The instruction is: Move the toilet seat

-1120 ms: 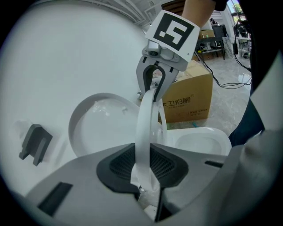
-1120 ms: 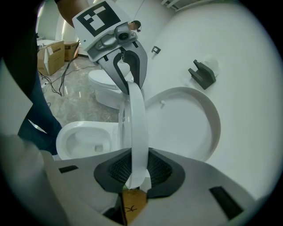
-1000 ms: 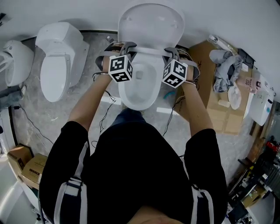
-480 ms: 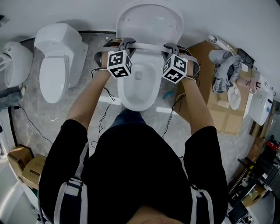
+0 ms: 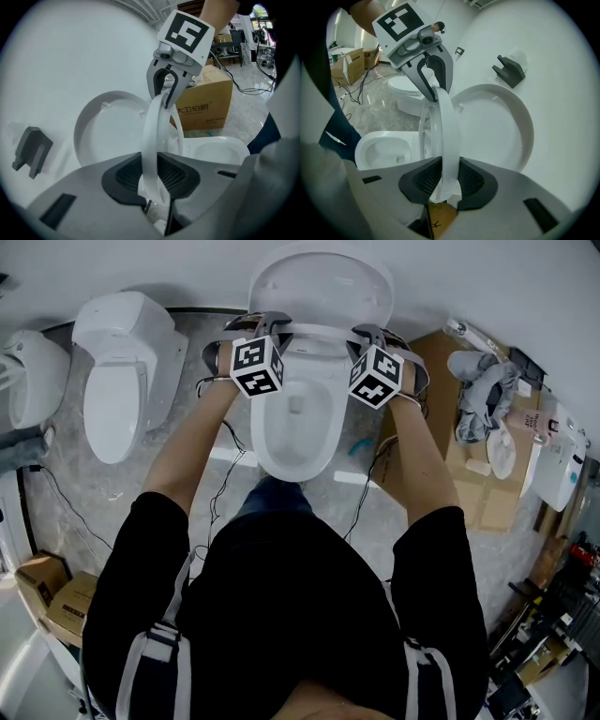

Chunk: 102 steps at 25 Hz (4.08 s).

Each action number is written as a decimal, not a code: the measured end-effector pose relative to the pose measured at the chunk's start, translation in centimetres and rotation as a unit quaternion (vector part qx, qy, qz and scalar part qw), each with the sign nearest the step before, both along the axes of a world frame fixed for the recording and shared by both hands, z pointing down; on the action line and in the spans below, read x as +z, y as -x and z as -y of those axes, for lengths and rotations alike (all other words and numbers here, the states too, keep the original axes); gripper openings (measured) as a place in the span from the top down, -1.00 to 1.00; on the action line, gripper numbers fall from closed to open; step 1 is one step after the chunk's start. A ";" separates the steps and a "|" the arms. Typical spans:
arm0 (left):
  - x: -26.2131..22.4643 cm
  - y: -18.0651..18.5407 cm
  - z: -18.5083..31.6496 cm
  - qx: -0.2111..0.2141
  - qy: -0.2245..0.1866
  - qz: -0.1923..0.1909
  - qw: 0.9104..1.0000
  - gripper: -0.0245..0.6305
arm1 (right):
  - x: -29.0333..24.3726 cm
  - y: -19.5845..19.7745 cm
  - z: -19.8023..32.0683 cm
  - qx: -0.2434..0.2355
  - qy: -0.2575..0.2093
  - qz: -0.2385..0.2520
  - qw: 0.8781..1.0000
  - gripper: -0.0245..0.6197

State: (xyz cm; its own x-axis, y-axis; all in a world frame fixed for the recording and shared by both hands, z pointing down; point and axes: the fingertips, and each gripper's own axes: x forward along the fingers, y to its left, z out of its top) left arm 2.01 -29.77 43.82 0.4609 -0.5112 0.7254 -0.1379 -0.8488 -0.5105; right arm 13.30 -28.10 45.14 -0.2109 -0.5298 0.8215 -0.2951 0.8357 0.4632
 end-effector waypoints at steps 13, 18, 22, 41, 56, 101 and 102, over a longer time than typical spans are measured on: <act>0.2 -0.4 2.8 -0.012 0.010 -0.005 1.000 0.61 | 0.1 -0.4 2.8 0.011 0.015 0.003 1.000 0.54; 0.4 -0.6 3.9 -0.014 0.016 -0.005 1.000 0.61 | 0.2 -0.6 3.8 0.017 0.020 0.005 1.000 0.53; 0.4 -0.7 4.8 -0.016 0.020 -0.007 1.000 0.61 | 0.3 -0.7 4.8 0.021 0.024 0.007 0.999 0.53; 0.9 -1.1 7.6 -0.025 0.038 -0.012 0.999 0.60 | 0.7 -1.0 7.5 0.028 0.044 0.012 0.999 0.53; 1.2 -1.1 8.9 -0.032 0.049 -0.006 0.998 0.59 | 1.0 -1.0 8.7 0.047 0.053 0.000 0.997 0.50; -23.7 2.6 -15.3 -0.154 -0.140 -0.391 0.896 0.90 | -25.5 0.3 -14.8 0.266 -0.305 0.402 0.821 0.85; -24.1 2.8 -16.0 -0.156 -0.136 -0.399 0.894 0.91 | -25.9 0.2 -15.8 0.270 -0.307 0.409 0.816 0.85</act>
State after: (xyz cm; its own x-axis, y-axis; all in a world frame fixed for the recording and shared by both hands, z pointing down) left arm -0.81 -13.75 19.74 0.5807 -0.8119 0.0603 -0.7574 -0.5659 -0.3258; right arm 13.14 -12.34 19.25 -0.1543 -0.9857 0.0674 -0.9639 0.1652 0.2087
